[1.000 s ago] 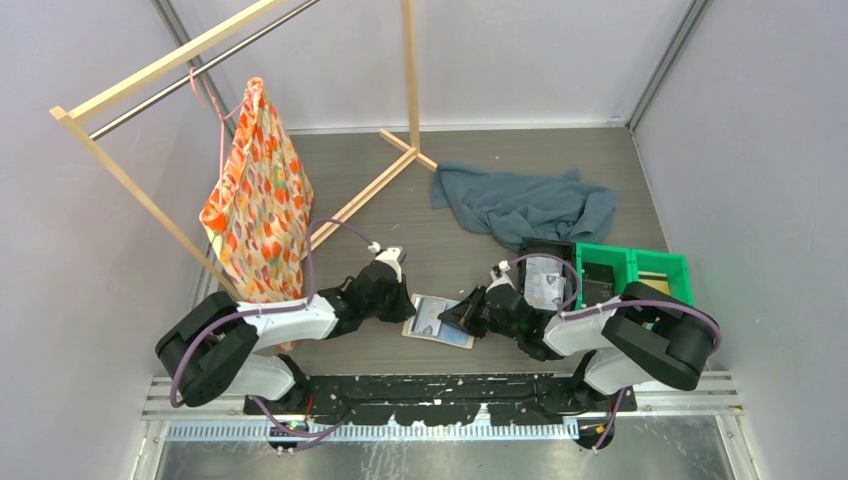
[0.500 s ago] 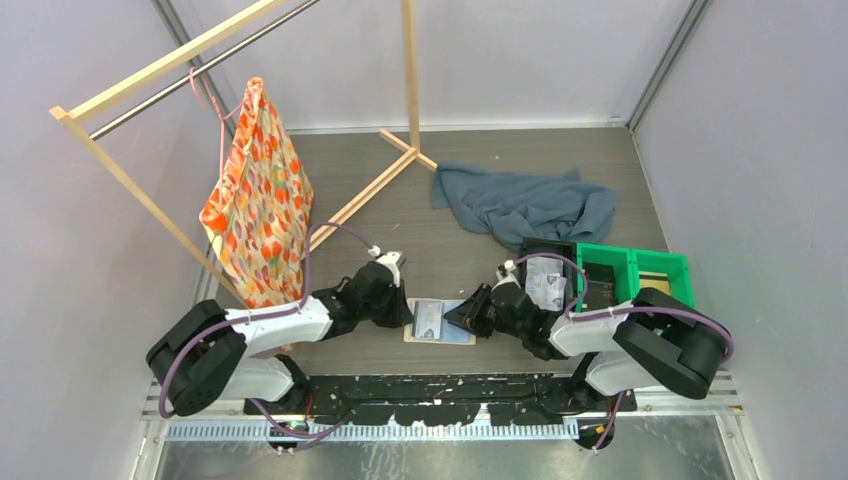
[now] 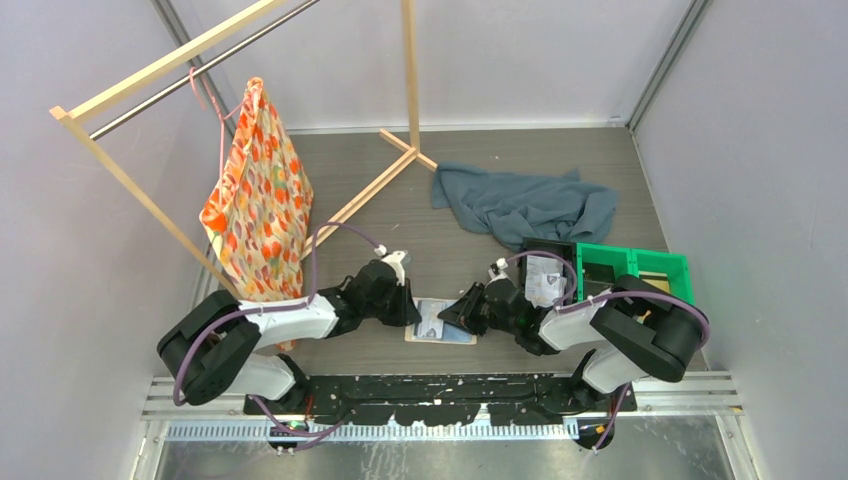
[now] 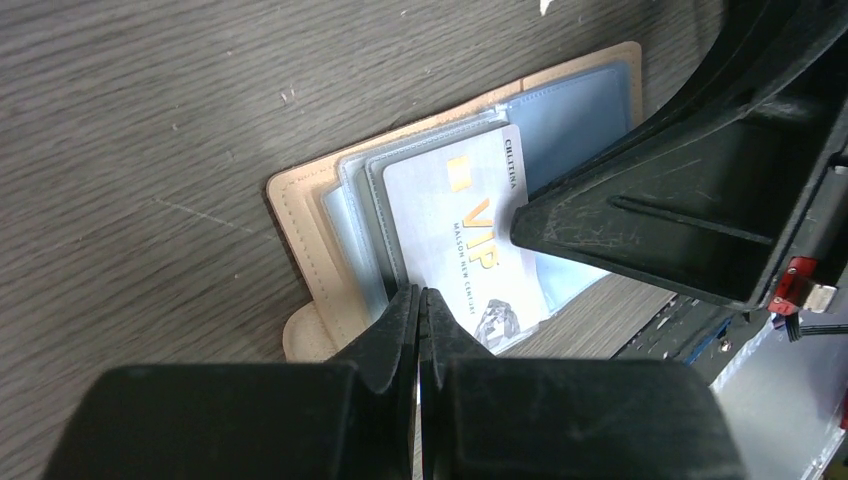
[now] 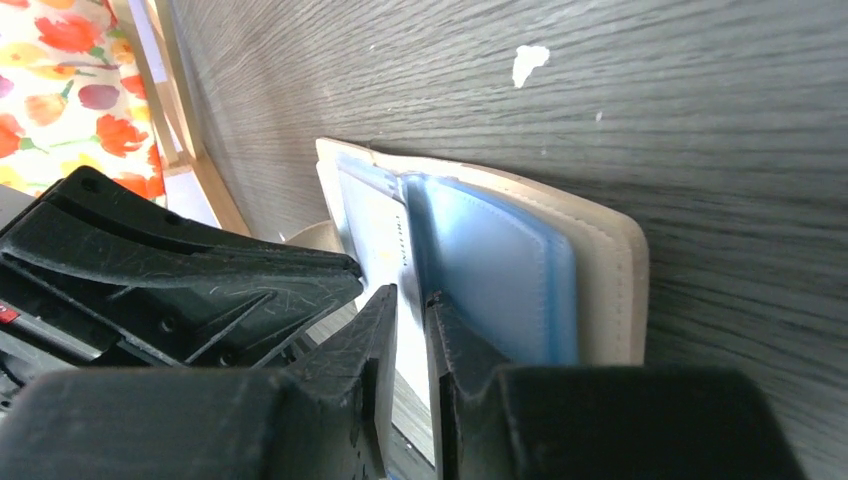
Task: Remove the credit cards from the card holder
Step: Remove the credit card from the card holder.
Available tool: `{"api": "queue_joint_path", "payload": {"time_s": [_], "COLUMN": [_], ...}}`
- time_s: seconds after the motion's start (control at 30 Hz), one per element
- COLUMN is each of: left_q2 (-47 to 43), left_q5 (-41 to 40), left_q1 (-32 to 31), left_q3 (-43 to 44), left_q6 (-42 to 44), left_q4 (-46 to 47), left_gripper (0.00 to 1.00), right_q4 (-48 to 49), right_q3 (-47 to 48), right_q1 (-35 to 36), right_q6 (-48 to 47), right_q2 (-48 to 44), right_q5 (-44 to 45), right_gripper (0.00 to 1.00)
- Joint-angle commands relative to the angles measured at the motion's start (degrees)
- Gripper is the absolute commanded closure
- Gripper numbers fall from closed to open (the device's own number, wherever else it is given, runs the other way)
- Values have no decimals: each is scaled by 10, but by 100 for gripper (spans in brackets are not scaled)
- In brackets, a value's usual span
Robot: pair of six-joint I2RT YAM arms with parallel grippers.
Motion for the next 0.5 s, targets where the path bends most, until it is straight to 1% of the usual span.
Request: {"api": "queue_joint_path", "payload": {"time_s": [0.0,0.1,0.23,0.37,0.47], "left_q2": [38,45,44,47,50], "left_q5": [-2,-4,-19,-31,-32], "left_q1": [0,0,0,0,0], "left_q3": [-5,-5,-4,-2,-7], "left_q6": [2,1,0,1,-1], "left_q4": [20,18,3,-15,-10], "left_gripper": [99,99,99,99,99], "right_q4": [23,25,26,26,23], "right_q3": [12,7,-4,-15,-26], "right_q1": [-1,-1,-1,-1,-4], "right_q6": [1,5,11,13,14], "right_q2": [9,7,1,-8,-14], "right_q5": [-5,1,11,18,23], "right_gripper": [81,90,99,99,99]}}
